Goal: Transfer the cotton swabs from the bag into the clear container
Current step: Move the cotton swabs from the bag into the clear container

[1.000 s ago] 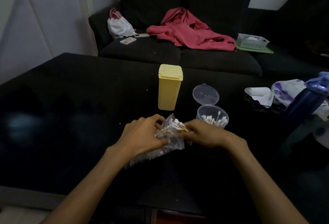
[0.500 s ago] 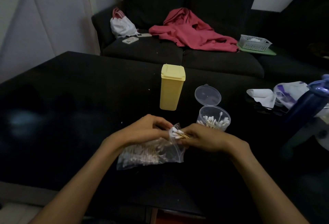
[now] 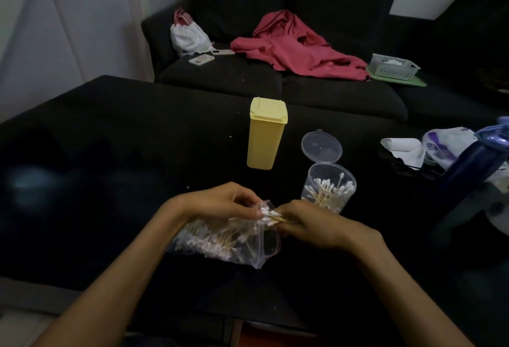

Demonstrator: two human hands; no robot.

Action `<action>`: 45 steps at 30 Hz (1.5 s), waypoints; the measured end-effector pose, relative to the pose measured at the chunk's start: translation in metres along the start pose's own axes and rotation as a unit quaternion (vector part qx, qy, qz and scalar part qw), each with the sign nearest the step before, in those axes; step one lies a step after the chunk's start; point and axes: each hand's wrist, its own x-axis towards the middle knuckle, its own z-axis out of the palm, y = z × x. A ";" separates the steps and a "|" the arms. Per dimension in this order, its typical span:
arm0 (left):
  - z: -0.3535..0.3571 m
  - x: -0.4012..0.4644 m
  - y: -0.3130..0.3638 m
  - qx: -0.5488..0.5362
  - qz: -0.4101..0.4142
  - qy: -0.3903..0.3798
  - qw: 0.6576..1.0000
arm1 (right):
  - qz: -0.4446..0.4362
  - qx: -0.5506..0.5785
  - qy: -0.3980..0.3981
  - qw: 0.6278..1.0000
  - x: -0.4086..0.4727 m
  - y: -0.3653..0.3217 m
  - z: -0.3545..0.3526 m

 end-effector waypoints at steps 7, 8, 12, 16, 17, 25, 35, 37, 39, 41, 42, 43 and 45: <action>0.006 0.004 -0.001 -0.025 -0.006 0.058 0.998 | 0.005 -0.043 0.020 0.999 0.003 -0.002 0.001; 0.007 0.004 0.000 -0.025 -0.001 0.071 0.997 | 0.012 -0.036 0.013 0.999 0.004 0.000 0.001; 0.007 0.006 -0.002 -0.018 0.024 0.179 0.983 | 0.050 0.035 -0.028 0.998 0.004 0.005 -0.002; 0.006 0.005 0.001 -0.053 0.025 0.227 0.972 | 0.072 0.122 -0.045 0.989 0.000 0.011 -0.013; 0.006 0.005 0.003 -0.066 0.023 0.225 0.972 | 0.069 0.126 -0.047 0.988 0.001 0.013 -0.016; 0.000 0.006 0.012 -0.162 -0.040 0.238 0.957 | 0.063 0.014 -0.051 0.997 0.013 -0.005 -0.062; 0.002 0.006 0.010 -0.168 -0.024 0.272 0.947 | 0.010 -0.033 0.089 0.995 -0.004 0.000 -0.052; 0.003 0.007 0.010 -0.177 -0.025 0.272 0.945 | 0.011 -0.029 0.097 0.995 -0.007 0.001 -0.052; 0.004 0.009 0.010 -0.176 -0.024 0.272 0.946 | 0.014 -0.011 0.097 0.995 -0.007 0.001 -0.053; 0.004 0.010 0.008 -0.167 -0.025 0.271 0.948 | 0.014 -0.004 0.099 0.995 -0.009 -0.001 -0.056; 0.004 0.010 0.008 -0.164 -0.026 0.271 0.948 | 0.013 -0.005 0.101 0.995 -0.009 -0.002 -0.058; 0.004 0.011 0.007 -0.164 -0.027 0.271 0.948 | 0.012 -0.007 0.104 0.994 -0.010 -0.003 -0.059; 0.004 0.011 0.006 -0.168 -0.029 0.269 0.948 | 0.014 -0.012 0.105 0.994 -0.011 -0.005 -0.061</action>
